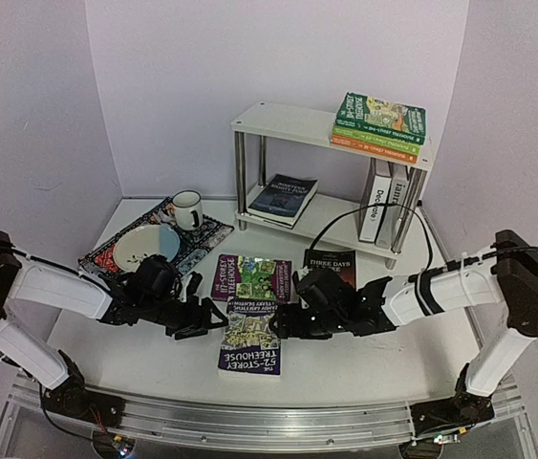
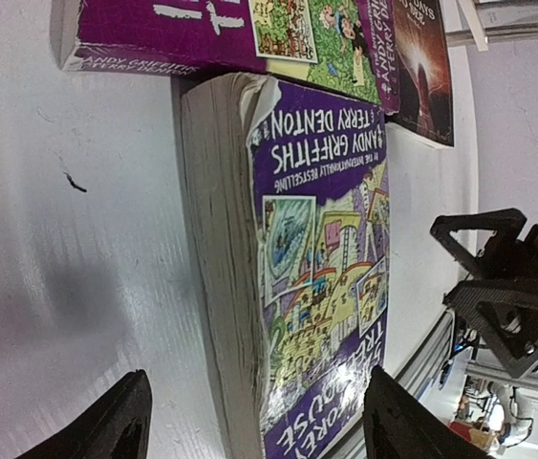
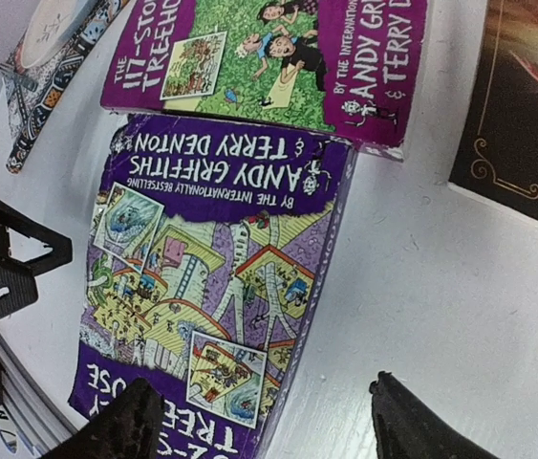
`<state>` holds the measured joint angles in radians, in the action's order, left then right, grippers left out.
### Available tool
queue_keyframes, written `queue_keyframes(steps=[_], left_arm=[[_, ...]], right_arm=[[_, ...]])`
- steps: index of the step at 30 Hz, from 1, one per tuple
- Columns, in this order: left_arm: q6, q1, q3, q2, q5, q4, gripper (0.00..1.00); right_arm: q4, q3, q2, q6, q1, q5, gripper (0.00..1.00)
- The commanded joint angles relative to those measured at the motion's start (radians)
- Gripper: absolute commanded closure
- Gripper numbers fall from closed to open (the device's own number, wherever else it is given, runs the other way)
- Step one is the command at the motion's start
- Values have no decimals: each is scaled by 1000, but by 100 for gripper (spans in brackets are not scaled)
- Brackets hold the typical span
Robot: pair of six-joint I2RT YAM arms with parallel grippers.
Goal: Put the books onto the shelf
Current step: Adjust the book at the center of the board.
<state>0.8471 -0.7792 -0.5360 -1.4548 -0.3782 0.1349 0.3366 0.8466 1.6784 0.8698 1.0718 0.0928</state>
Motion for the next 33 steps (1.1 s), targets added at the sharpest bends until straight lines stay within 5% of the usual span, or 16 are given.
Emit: queue_keyframes(steps=[1, 19, 26, 33], left_arm=[[19, -6, -56, -31, -39, 40, 27], [93, -45, -101, -210, -104, 131, 54], [84, -48, -122, -198, -95, 139, 97], [63, -46, -129, -124, -117, 140, 100]], right_arm=[[69, -27, 50, 109, -4, -82, 31], [234, -54, 129, 162, -3, -200, 55], [254, -61, 111, 155, -4, -201, 55], [170, -84, 21, 121, -13, -138, 40]])
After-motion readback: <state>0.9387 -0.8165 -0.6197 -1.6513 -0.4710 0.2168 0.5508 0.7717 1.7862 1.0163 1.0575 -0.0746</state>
